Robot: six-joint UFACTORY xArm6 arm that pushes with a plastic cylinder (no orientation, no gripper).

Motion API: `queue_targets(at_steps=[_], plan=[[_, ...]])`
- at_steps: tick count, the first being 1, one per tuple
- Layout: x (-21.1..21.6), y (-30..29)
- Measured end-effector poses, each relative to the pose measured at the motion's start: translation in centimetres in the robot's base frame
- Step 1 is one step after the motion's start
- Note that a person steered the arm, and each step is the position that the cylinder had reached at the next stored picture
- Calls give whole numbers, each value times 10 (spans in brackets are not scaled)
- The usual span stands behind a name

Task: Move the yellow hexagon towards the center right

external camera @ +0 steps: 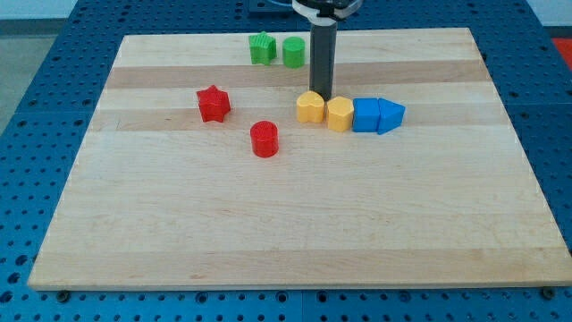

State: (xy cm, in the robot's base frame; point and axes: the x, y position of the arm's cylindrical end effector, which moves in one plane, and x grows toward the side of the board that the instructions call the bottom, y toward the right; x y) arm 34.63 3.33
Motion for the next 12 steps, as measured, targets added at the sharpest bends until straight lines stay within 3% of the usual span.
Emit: queue_targets(at_steps=[7, 12], plan=[[-10, 0], [5, -17]])
